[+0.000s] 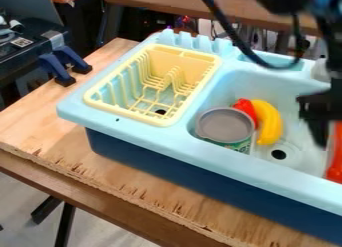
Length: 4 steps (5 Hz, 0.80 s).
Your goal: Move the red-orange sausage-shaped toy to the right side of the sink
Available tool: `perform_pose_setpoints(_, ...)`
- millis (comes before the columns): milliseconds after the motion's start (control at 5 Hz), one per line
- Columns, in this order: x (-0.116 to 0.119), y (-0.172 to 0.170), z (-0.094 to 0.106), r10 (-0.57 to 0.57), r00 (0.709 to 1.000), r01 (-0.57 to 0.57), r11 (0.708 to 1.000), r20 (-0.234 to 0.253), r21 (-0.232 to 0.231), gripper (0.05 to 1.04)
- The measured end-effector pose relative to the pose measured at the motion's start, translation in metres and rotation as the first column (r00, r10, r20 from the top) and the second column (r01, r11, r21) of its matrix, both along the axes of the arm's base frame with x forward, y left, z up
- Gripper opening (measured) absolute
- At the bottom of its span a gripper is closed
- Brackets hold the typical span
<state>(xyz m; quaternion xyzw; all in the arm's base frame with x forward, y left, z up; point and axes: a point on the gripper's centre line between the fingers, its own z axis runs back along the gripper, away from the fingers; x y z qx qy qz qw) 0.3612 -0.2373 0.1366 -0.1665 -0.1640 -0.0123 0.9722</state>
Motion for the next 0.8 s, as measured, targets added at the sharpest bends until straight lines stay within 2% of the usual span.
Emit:
perform_pose_setpoints(200,-0.017,-0.012,0.051,-0.039,0.994,0.038,0.999,0.101,0.012,1.001)
perform_pose_setpoints(400,-0.031,-0.001,0.075,-0.059,0.993,0.051,0.996,0.106,0.072,1.001)
perform_pose_setpoints(600,-0.039,0.019,0.103,-0.011,1.0,0.01,0.963,0.003,0.269,1.001)
perform_pose_setpoints(800,-0.044,0.023,0.092,0.064,0.99,0.004,0.874,-0.122,0.486,1.001)
